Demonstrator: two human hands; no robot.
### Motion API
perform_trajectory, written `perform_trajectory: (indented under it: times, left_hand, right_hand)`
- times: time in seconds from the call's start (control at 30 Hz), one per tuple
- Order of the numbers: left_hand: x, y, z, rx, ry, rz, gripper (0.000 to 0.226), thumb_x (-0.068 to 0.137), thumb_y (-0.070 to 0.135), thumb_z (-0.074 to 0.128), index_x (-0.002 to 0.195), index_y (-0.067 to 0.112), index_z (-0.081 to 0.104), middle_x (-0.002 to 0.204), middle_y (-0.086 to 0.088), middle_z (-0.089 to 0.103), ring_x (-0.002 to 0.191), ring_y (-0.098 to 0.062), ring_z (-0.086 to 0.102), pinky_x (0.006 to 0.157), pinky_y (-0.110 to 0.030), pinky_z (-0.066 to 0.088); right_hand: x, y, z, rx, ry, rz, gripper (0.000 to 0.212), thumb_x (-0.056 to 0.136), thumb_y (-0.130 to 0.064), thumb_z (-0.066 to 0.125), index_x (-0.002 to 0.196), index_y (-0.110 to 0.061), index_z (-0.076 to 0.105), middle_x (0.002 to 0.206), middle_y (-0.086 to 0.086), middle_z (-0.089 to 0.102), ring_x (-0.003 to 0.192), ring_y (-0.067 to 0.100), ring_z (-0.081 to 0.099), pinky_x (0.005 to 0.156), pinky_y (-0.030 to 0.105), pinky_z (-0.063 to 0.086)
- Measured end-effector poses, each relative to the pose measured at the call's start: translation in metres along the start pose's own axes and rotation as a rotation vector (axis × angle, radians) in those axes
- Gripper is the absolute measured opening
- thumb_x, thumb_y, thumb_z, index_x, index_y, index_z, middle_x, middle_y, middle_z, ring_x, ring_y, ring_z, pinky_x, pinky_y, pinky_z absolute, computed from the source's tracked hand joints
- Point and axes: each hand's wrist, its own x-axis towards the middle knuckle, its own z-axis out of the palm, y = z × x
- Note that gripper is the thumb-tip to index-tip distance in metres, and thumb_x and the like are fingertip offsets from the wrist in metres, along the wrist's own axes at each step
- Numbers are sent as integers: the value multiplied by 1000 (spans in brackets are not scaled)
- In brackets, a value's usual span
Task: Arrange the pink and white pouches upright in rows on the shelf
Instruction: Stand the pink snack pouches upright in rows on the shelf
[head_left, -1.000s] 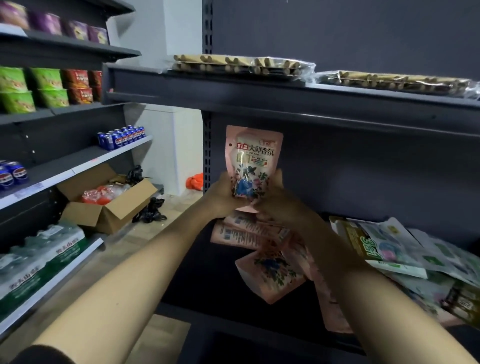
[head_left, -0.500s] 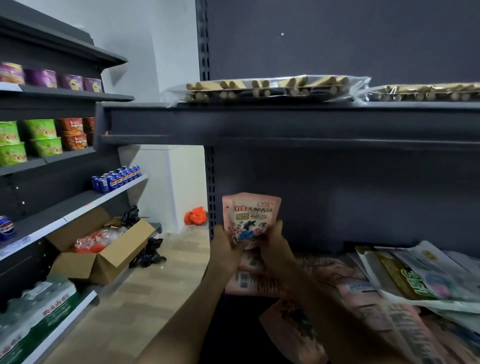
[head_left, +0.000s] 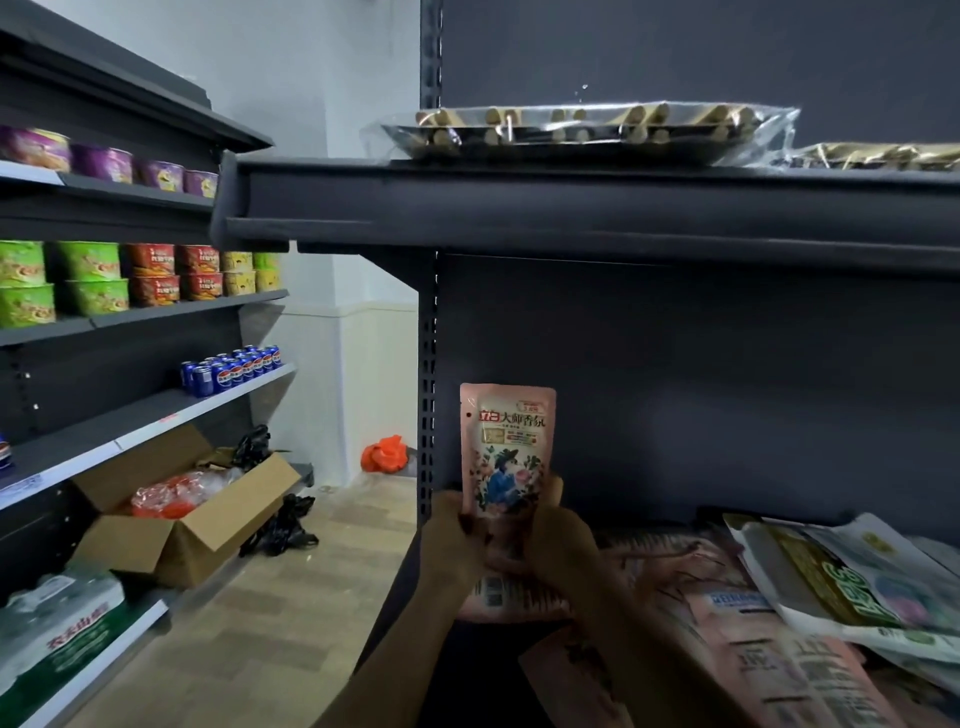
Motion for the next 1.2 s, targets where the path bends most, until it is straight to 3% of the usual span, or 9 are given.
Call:
perform_trajectory:
  times: [0.1,0.23,0.3,0.37,0.5,0.67,0.87,1.1,1.2]
  left_hand:
    - [-7,-2,2,45,10,10,20,85,7,60,99,14,48,81,6,57,88,-21,63,69,-25,44]
    - [-11,-5,2,-59,-14,-47,38,78,1,67,99,25,46,79,4,64,89,-27,67,80,-46,55]
    - [-9,-6,2,-39,-7,-36,40,77,4,70,109,20,53,85,2,69,91,-24,69,82,-43,56]
    - [-6,-2,1,47,-1,22,37,77,11,71,113,16,61,97,0,73,96,-19,68,85,-27,53]
    - [2,7,-1,133,8,106,29,82,12,66,111,13,64,107,2,71,101,-16,65,72,-8,38]
    - [19,5,-11,149,43,68,29,81,9,63,109,11,58,105,-7,71,100,-27,65,84,-33,51]
    - [22,-9,-6,149,-70,66,34,83,11,64,116,13,56,113,-5,68,102,-22,63,75,-19,42]
    - [18,-12,-4,129,-126,98,39,82,14,64,120,18,57,115,1,67,109,-20,61,81,-19,43]
    - [18,-12,-3,104,-166,94,41,82,13,64,121,21,56,117,5,66,112,-18,60,90,-24,48]
  right_hand:
    - [-6,7,-7,-102,-27,-21,63,95,-14,41,146,-10,4,122,17,59,108,28,62,90,35,52]
    - [-12,10,-18,-83,-86,-30,57,93,-11,45,140,-10,12,120,16,59,105,27,62,87,35,53]
    - [-14,7,-22,9,-92,-27,50,93,-9,44,136,-10,17,121,16,59,105,26,61,81,31,52]
    - [-11,5,-26,127,-81,-24,41,92,-7,44,128,-10,24,123,17,57,105,27,60,74,29,50]
    - [2,-1,-29,197,-46,-16,34,95,-15,43,125,-12,28,122,17,56,106,29,59,80,34,52]
    - [18,-3,-16,154,-92,-51,37,98,-16,37,133,-13,26,132,19,51,117,32,54,95,41,49]
    - [27,7,0,79,-170,-63,73,93,-14,44,150,-24,0,139,15,46,123,31,50,104,46,43]
    - [28,9,6,-6,-115,62,53,93,-21,48,140,-6,27,139,15,46,127,30,46,104,38,42]
    - [29,12,7,-88,-113,91,52,96,-25,43,139,-1,29,138,17,48,127,32,45,103,37,43]
